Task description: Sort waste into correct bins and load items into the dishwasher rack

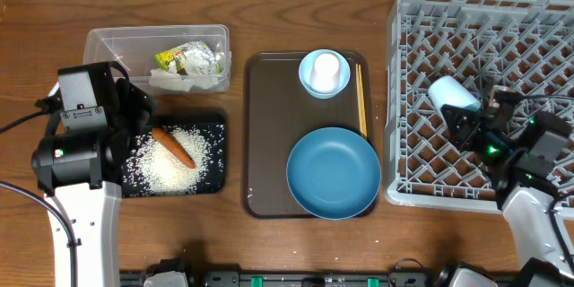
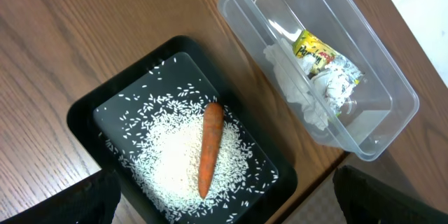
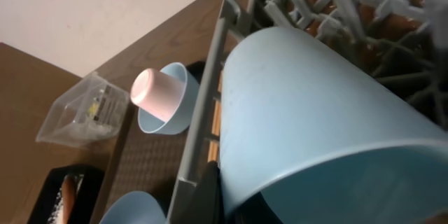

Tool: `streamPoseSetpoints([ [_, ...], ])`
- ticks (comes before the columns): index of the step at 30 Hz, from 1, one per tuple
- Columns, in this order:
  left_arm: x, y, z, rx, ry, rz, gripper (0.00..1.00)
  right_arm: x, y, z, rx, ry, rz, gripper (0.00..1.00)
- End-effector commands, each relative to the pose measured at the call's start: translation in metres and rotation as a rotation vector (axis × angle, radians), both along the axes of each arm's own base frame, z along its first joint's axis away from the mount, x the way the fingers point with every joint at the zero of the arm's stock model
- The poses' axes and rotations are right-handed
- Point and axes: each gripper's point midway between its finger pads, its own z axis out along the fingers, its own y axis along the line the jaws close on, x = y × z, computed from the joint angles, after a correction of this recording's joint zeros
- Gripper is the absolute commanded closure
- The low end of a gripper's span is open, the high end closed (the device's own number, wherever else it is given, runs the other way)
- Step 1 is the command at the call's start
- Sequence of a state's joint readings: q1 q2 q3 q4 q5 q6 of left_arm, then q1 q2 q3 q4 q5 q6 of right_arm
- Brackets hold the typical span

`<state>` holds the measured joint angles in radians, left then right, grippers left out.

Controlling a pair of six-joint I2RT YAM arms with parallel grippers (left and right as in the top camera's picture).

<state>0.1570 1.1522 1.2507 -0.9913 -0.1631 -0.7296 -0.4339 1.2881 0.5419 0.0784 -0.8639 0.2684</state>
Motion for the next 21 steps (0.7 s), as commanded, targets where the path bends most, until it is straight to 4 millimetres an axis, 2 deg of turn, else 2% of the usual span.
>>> streamPoseSetpoints([
  [1, 0.000, 0.002, -0.001, 0.000, 0.004, 0.009, 0.01, -0.010, -0.027, -0.031, -0.030, 0.103, -0.124, 0.99],
  [9, 0.000, 0.002, 0.000, 0.000, 0.004, 0.009, 0.01, -0.019, -0.041, -0.041, -0.019, 0.152, -0.177, 0.99],
  [21, 0.000, 0.002, -0.001, 0.000, 0.004, 0.009, 0.01, -0.029, -0.036, -0.053, 0.021, 0.218, -0.186, 0.99],
])
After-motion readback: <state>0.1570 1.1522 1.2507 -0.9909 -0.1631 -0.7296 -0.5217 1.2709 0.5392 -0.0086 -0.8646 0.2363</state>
